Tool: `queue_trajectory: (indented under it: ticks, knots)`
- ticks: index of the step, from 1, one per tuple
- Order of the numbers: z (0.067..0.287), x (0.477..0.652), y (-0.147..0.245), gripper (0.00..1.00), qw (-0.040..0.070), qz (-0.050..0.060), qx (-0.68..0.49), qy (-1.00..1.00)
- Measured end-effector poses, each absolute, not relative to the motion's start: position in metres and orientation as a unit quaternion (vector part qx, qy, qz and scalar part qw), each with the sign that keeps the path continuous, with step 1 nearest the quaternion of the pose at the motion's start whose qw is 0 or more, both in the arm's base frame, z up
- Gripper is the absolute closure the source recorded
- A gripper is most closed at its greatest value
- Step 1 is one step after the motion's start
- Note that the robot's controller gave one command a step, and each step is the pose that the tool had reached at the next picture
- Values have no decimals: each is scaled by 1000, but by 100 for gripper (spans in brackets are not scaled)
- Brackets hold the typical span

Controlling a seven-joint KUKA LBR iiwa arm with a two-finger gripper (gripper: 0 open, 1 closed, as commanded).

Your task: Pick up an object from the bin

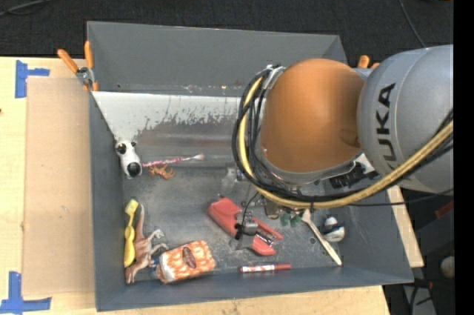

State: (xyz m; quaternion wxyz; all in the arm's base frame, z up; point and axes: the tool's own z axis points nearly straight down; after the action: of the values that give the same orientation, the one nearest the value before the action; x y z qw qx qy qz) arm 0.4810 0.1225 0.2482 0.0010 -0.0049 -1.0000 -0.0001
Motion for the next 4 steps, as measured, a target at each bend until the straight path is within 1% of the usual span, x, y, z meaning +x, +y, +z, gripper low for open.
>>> queue_trajectory:
  ticks: [1, 2, 3, 4]
  knots:
    - [248, 481, 123, 0, 1, 0, -5, -1000]
    - [210, 499, 86, 0, 0, -1, -35, -999]
    - [167, 505, 82, 0, 0, -2, -128, -992]
    - [129, 516, 63, 0, 2, 1, -118, -993]
